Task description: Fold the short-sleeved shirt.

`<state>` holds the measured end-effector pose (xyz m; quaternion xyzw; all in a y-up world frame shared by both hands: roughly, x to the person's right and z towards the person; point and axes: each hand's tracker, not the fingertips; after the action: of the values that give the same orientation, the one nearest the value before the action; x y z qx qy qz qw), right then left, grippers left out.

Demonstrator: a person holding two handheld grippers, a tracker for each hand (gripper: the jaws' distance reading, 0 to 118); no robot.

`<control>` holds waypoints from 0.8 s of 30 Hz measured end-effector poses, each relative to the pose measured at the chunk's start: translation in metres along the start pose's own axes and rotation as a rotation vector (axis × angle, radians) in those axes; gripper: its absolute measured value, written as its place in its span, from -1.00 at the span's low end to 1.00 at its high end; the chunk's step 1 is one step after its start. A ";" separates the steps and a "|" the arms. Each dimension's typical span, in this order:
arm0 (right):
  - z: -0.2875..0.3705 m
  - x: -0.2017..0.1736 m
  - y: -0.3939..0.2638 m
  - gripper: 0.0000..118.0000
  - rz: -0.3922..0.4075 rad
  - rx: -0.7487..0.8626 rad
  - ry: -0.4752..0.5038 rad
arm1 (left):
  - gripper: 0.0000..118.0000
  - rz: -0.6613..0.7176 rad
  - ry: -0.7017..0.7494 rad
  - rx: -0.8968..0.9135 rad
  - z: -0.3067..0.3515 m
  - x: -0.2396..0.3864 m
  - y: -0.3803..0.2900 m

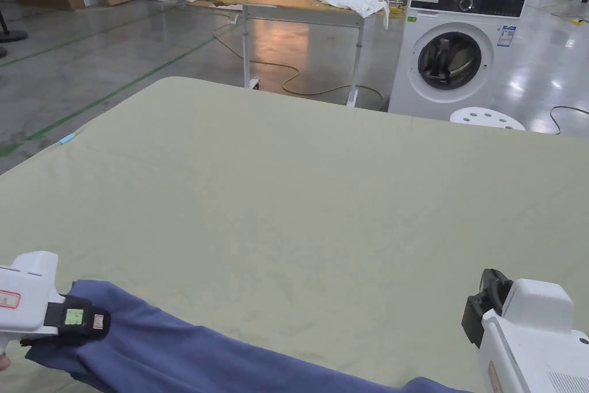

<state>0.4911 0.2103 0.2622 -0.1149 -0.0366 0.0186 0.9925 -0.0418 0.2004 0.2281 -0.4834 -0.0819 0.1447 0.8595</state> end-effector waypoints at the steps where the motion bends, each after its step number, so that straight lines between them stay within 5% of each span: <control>1: 0.000 0.000 -0.001 -0.98 -0.004 -0.002 0.003 | -0.91 -0.002 -0.012 0.006 0.001 0.010 -0.002; 10: 0.002 0.000 -0.006 -0.98 -0.011 -0.015 0.015 | -0.91 -0.052 -0.297 -0.059 -0.020 0.114 -0.015; 17: 0.008 0.009 -0.012 -0.98 -0.010 -0.029 0.000 | -0.91 -0.219 -0.213 -0.212 -0.103 0.175 -0.033; 24: 0.011 0.023 -0.019 -0.98 -0.018 -0.053 -0.035 | -0.88 -0.216 -0.096 -0.269 -0.149 0.198 -0.050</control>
<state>0.5138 0.1957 0.2792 -0.1403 -0.0555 0.0109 0.9885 0.1959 0.1200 0.1937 -0.5750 -0.1928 0.0621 0.7927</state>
